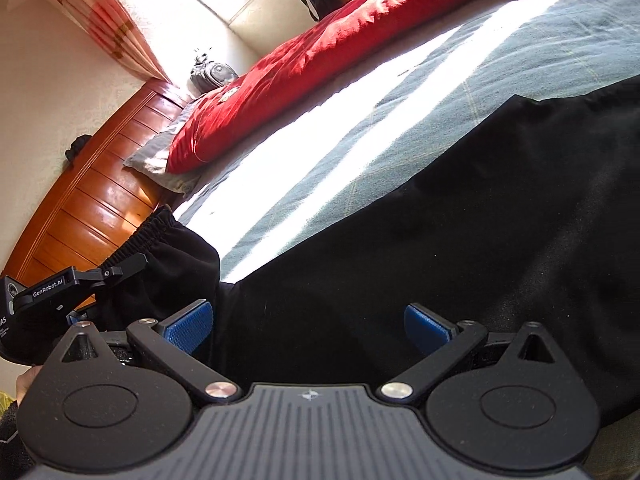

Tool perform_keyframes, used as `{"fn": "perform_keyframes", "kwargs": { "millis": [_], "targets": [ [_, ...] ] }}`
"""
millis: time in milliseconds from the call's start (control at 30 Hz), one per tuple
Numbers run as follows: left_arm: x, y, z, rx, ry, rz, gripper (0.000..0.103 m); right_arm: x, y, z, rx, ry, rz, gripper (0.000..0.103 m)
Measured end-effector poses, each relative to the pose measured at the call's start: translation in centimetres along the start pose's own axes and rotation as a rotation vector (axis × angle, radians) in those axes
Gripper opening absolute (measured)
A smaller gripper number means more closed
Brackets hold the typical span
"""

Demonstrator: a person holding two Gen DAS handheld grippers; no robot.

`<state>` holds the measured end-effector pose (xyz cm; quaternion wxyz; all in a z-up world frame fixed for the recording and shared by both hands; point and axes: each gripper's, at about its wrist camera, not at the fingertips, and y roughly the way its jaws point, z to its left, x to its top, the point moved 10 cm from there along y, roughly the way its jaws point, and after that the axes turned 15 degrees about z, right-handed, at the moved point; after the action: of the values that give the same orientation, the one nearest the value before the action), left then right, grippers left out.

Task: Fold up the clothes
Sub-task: 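Lift the cuff with the left tool and fold it over the pant leg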

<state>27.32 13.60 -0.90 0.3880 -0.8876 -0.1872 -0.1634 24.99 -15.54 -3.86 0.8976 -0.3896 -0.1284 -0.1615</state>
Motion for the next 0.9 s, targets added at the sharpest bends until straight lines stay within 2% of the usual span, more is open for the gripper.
{"fn": "perform_keyframes", "kwargs": {
  "millis": [133,267,600,767,900],
  "targets": [
    [-0.2,2.6,-1.6,-0.061,0.022,0.048,0.025,0.8,-1.2,-1.8,-0.036,0.05,-0.043,0.103],
    [-1.1,5.2,-2.3,-0.077,0.061,0.103,0.025,1.7,-2.4,-3.3,-0.079,0.093,-0.086,0.103],
    [-3.5,9.2,-4.5,-0.077,0.197,0.153,0.025,2.7,-4.8,-6.8,-0.191,0.206,-0.166,0.103],
    [-5.2,11.3,-5.3,-0.026,0.292,0.198,0.025,3.0,-5.2,-7.1,-0.216,0.227,-0.19,0.103],
    [-6.3,12.8,-5.1,-0.009,0.318,0.242,0.025,2.7,-5.1,-7.1,-0.23,0.237,-0.19,0.103]
  ]
}}
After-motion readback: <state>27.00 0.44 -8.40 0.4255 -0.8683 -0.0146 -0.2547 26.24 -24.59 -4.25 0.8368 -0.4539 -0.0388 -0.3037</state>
